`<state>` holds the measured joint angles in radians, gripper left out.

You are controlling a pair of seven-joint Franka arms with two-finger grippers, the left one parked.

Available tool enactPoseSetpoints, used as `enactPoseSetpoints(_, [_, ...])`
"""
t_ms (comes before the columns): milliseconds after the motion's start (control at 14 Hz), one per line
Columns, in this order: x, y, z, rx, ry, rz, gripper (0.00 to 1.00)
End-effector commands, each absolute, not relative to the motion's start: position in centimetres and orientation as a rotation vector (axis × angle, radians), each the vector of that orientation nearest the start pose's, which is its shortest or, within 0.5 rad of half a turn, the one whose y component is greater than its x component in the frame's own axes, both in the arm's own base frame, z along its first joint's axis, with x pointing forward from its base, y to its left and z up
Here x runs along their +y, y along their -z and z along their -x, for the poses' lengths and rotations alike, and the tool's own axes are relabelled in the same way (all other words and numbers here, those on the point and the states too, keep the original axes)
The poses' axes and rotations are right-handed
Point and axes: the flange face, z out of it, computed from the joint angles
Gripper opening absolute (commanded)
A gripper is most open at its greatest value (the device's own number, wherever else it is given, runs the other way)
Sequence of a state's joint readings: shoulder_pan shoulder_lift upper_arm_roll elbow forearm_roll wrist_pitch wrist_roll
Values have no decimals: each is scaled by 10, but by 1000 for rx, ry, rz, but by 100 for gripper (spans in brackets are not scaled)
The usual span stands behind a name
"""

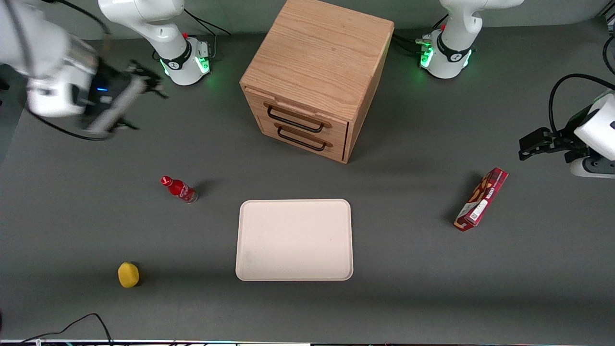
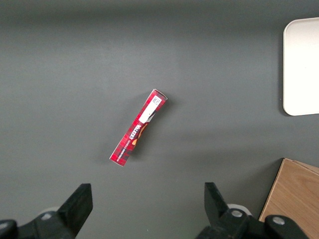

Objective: Open upper drawer
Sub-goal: 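Move the right gripper toward the upper drawer's black handle, then hook the right gripper onto the upper drawer's black bar handle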

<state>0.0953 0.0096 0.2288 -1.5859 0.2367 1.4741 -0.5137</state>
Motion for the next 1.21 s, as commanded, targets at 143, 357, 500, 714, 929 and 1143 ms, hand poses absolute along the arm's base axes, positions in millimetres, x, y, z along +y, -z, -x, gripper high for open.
enactPoseSetpoints(143, [293, -538, -536, -1340, -181, 2422, 100])
enactPoseSetpoints(357, [334, -490, -540, -1351, -205, 2364, 100])
enactPoseSetpoints(500, [364, -465, -533, -1343, -229, 2358, 100])
enactPoseSetpoints(714, [392, -444, -523, -1380, -207, 2403, 100])
enactPoseSetpoints(929, [406, -421, -509, -1391, -189, 2392, 100])
enactPoseSetpoints(1143, [412, -407, -500, -1363, -181, 2411, 100])
